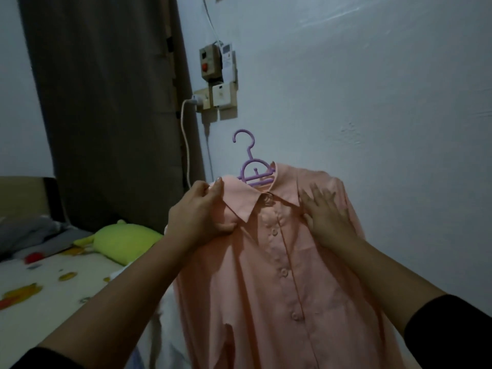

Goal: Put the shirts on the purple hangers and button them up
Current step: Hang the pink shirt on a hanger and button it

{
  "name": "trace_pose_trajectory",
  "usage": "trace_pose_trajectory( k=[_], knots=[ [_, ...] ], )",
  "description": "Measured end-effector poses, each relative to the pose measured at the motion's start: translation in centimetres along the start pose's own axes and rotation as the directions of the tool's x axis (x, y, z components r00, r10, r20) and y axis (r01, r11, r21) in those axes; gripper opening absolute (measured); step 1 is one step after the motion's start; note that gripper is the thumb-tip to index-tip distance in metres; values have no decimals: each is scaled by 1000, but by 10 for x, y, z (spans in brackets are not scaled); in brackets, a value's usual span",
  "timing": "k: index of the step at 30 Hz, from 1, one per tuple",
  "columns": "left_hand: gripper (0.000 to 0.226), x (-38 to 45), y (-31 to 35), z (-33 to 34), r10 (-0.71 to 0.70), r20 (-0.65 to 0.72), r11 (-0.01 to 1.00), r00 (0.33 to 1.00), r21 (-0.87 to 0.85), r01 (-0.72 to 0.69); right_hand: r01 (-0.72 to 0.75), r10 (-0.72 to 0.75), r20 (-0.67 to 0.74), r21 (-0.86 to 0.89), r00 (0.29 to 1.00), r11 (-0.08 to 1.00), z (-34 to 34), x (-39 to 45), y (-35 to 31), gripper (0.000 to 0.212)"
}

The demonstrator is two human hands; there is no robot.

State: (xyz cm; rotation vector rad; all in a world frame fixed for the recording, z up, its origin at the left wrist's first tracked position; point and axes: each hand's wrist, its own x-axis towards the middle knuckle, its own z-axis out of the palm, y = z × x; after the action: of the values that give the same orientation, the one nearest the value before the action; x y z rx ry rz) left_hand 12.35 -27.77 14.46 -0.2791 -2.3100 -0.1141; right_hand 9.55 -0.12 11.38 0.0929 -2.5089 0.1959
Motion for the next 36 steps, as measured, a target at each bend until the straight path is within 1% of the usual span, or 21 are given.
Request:
trace_pose_trajectory(
  k=[3,6,8,10,12,13,15,16,17,22,25,30,34,36],
  knots=[
    [99,0,-32,21,-99,51,995,994,24,98,29,-33,78,52,996,998,39,23,-32,60],
    [95,1,-62,43,-202,59,979,978,39,200,64,-74,120,89,990,994,75,41,-63,60],
    [89,3,-84,59,-299,66,954,952,54,296,77,-94,155,112,983,991,98,49,-83,62],
    [78,5,-102,76,-383,70,918,921,141,371,40,-71,218,143,973,989,111,51,-97,65],
    [68,3,-119,99,-493,122,855,862,255,453,7,-55,288,163,956,987,127,54,-113,65],
    [65,1,-124,110,-551,178,823,815,280,495,7,-60,312,168,948,986,134,54,-119,65],
    [61,-4,-128,128,-640,280,768,716,260,585,14,-78,360,177,929,984,147,52,-130,66],
    [60,-6,-127,133,-655,305,755,691,242,609,17,-85,382,177,920,984,153,50,-134,67],
    [60,-7,-126,137,-648,308,761,697,231,606,17,-89,398,179,913,984,158,48,-136,68],
    [49,-9,-121,142,-523,215,851,825,195,489,13,-92,423,188,901,982,163,42,-138,70],
    [52,-10,-110,139,-450,203,892,870,154,426,30,-92,419,153,903,988,157,39,-132,71],
    [59,-16,-87,128,-366,224,926,903,184,330,32,-82,396,132,914,991,138,25,-116,69],
    [55,-24,-62,120,-304,247,952,920,118,283,23,-70,386,126,920,992,123,6,-99,71],
    [59,-29,-48,117,-279,307,960,910,92,264,3,-53,394,127,918,992,109,-8,-88,71]
  ],
)
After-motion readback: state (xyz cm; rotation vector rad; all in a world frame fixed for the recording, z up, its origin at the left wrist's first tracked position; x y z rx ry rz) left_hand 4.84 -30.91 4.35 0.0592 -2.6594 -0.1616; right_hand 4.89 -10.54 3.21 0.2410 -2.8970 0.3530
